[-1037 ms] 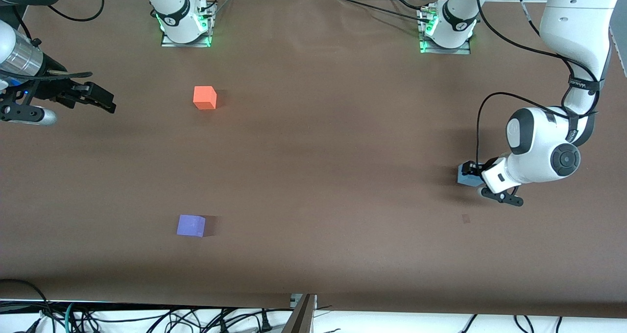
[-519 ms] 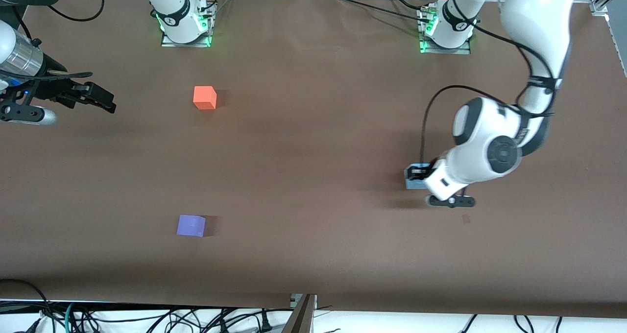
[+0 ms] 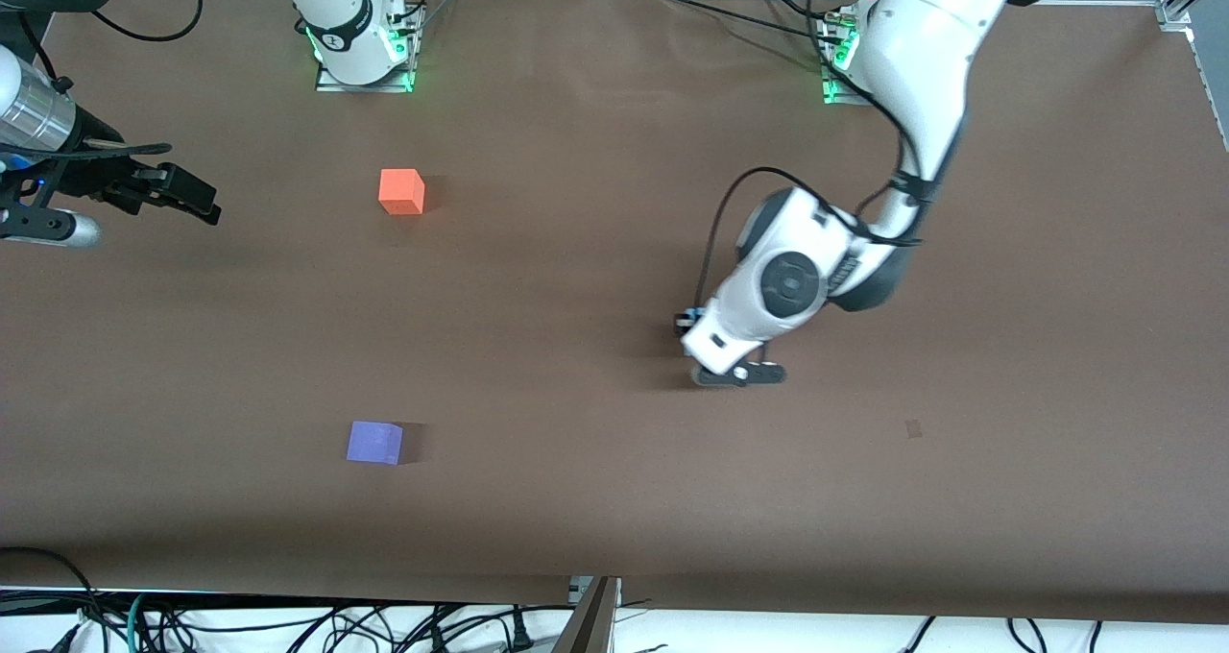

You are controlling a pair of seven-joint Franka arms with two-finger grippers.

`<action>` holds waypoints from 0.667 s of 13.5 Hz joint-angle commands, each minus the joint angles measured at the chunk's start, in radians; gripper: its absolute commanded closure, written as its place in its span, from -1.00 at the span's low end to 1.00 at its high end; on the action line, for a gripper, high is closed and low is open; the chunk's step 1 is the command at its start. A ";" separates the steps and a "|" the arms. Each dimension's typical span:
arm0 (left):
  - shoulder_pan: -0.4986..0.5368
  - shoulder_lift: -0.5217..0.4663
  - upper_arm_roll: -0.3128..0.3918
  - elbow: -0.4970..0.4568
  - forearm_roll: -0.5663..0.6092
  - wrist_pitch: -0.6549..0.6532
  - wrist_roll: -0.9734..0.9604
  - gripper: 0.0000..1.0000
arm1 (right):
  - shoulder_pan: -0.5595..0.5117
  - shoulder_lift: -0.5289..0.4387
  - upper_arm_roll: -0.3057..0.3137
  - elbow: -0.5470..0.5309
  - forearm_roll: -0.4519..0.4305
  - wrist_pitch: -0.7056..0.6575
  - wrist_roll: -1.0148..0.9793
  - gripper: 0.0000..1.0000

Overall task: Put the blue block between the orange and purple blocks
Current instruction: 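Carry the light-blue cube with the left gripper toward the table middle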

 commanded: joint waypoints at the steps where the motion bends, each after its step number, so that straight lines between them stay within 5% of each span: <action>1: -0.084 0.071 0.042 0.098 -0.015 0.004 -0.014 0.55 | -0.015 -0.006 0.010 0.000 -0.009 0.017 0.001 -1.00; 5: -0.154 0.183 0.042 0.202 -0.015 0.007 -0.072 0.53 | -0.022 0.014 -0.016 0.004 -0.012 0.021 -0.013 -1.00; 6: -0.153 0.184 0.042 0.202 -0.015 0.007 -0.069 0.38 | -0.022 0.014 -0.023 0.006 -0.008 0.016 -0.015 -1.00; 7: -0.151 0.178 0.044 0.201 -0.015 0.005 -0.071 -0.55 | -0.019 0.014 -0.023 0.006 -0.006 0.011 -0.013 -1.00; 8: -0.138 0.152 0.048 0.201 -0.020 -0.014 -0.066 -1.00 | -0.018 0.019 -0.023 0.006 -0.005 0.019 -0.007 -1.00; 9: -0.116 0.107 0.060 0.201 -0.036 -0.065 -0.065 -1.00 | -0.016 0.043 -0.021 0.007 -0.002 0.021 -0.004 -1.00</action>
